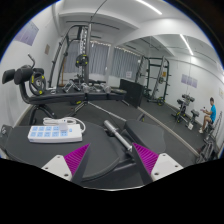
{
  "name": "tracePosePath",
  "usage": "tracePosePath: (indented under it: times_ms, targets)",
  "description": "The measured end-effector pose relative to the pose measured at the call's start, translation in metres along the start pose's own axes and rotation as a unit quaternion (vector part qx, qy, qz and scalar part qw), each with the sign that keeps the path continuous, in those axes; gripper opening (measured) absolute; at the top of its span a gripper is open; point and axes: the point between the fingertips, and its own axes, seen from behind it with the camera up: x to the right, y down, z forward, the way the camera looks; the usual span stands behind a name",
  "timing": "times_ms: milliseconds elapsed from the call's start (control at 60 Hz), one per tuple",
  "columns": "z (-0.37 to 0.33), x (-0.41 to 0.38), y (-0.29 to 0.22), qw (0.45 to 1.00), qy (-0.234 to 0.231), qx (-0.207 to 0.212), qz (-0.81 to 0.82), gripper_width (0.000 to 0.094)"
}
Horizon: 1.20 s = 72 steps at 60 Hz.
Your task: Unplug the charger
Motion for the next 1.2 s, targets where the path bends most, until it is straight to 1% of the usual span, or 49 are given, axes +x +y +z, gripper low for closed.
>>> tracePosePath:
  times_ms: [100,117,150,300,400,517,717,867,1200]
  targets:
    - [0.029,-0.019,-0.002,1.000,-0.015,0.006,-0.010,0.0856]
    - [0.011,-0.014,-0.002,1.000,-0.019,0.005,-0.013,0.0856]
    - [0.034,-0.028,-0.003,1.000,-0.024,0.008,-0.016,0.0856]
    - [0.068,-0.073,-0.001,0.998,-0.064,0.011,-0.019,0.0855]
    - [0.077,-0.103,0.002,0.995,-0.098,0.014,-0.021,0.0856]
    - [0.085,-0.143,0.003,0.988,-0.151,0.022,-0.018,0.0857]
    - [0.099,-0.195,-0.006,0.976,-0.212,0.043,-0.021,0.0856]
    - [0.124,-0.218,-0.015,0.974,-0.219,0.051,-0.026,0.0857]
    - [0.184,-0.246,-0.029,0.978,-0.203,0.041,-0.018,0.0855]
